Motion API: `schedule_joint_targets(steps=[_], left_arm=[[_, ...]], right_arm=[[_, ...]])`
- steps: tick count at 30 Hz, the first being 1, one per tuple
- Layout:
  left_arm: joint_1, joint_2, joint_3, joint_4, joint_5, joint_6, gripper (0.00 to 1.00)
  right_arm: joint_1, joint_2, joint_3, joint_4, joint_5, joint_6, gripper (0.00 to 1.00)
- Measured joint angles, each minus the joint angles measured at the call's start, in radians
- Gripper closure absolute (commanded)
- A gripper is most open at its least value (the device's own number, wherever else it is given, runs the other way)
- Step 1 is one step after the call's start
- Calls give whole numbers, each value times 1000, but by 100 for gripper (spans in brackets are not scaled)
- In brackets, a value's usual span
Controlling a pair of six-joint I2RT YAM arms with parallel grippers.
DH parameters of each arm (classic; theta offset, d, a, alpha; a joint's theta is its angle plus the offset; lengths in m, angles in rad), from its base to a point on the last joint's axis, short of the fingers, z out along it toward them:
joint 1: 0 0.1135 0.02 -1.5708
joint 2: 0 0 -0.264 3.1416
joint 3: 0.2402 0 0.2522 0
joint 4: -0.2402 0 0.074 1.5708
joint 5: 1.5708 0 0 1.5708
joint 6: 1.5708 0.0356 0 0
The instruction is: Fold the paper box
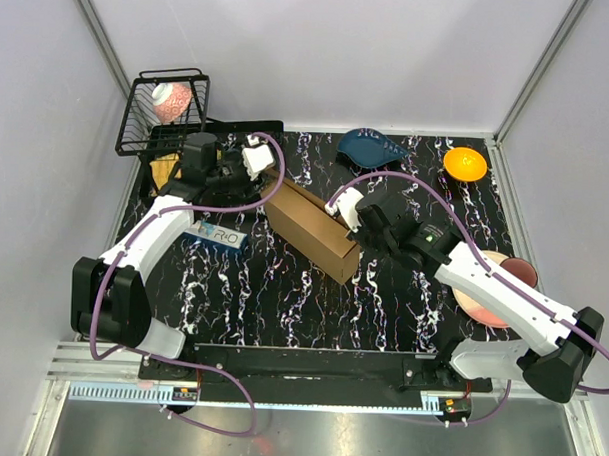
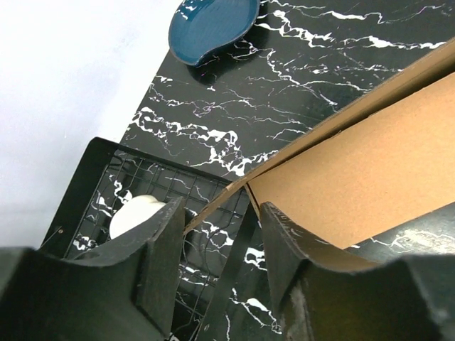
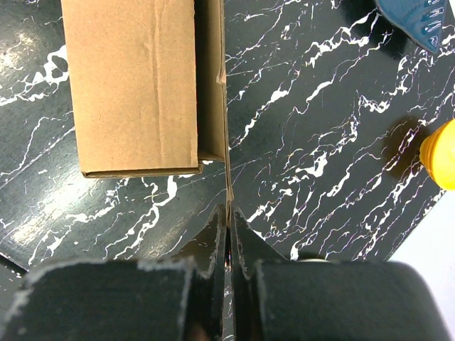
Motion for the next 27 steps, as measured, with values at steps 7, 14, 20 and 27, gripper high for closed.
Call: schedule_joint_targets(steps=[7, 14, 20, 27], left_arm=[[-2, 0, 0, -2, -24, 20, 90], [-13, 0, 0, -2, -39, 23, 85], [-24, 0, -1, 1, -55, 16, 67], [-28, 11, 2, 4, -56, 8, 62]], right_arm=[[0, 8, 2, -8, 8, 4, 100], [-2, 20, 13, -16, 10, 9, 100], [-2, 21, 13, -14, 10, 15, 100], [-2, 21, 13, -13, 10, 15, 100]])
